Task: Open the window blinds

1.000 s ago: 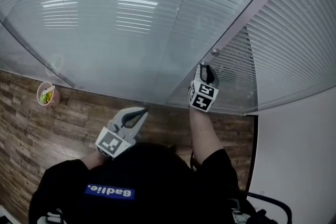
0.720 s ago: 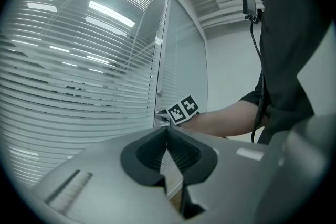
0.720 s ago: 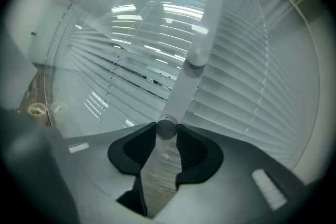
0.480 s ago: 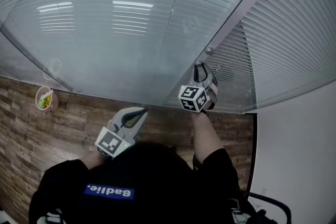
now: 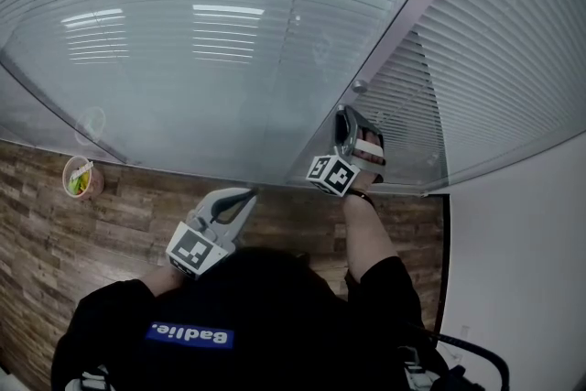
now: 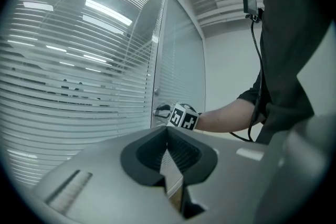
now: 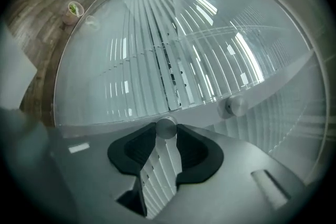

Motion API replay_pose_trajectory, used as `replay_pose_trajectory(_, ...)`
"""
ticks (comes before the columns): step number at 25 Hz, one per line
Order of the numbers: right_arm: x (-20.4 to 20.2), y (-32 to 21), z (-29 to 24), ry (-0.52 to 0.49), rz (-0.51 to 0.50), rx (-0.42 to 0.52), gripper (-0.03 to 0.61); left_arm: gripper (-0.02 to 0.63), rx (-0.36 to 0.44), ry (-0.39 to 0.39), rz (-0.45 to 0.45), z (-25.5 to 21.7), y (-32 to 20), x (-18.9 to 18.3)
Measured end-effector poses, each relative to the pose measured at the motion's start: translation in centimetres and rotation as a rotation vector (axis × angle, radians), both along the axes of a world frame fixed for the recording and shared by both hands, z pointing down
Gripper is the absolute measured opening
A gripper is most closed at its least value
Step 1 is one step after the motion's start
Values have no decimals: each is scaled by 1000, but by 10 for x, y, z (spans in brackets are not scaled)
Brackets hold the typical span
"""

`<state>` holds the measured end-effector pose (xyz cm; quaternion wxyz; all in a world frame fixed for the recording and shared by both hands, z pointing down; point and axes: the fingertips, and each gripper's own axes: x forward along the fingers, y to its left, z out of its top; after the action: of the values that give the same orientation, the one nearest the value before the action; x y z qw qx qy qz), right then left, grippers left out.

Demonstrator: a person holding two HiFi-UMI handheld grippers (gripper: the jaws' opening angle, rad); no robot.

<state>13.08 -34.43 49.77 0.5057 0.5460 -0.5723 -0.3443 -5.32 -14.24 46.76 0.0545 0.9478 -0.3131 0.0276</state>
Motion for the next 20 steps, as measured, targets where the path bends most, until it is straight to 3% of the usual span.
replay_pose_trajectory(2,-1,-1,-2,-37,-7,-6,130,-2,1,-15,4,1,1,1)
replay_pose_trajectory(4,1,-1,-3,-188,5,-24,154,-2,18,-47,7,-1,1,1)
replay_pose_trajectory(5,2,-1,-5,-301,18,-32,204,-2,20,-53,5,-1,2,0)
replay_pose_trajectory(7,3,1,-9,-514,45,-39,238,-2,4,-50,-7,4,2,-3)
replay_pose_trajectory(11,7,2,-14,-905,84,-39,198,-2,-14,-43,-30,6,1,-7)
replay_pose_trajectory(16,14,2,-8,-1562,137,-93,178,-2,-28,-39,-20,4,5,-7)
replay_pose_trajectory(18,16,1,-9,-1648,141,-77,159,-2,-30,-40,-25,6,5,-9)
replay_pose_trajectory(20,18,0,-11,-1650,138,-61,133,-2,-25,-52,-23,7,7,-10)
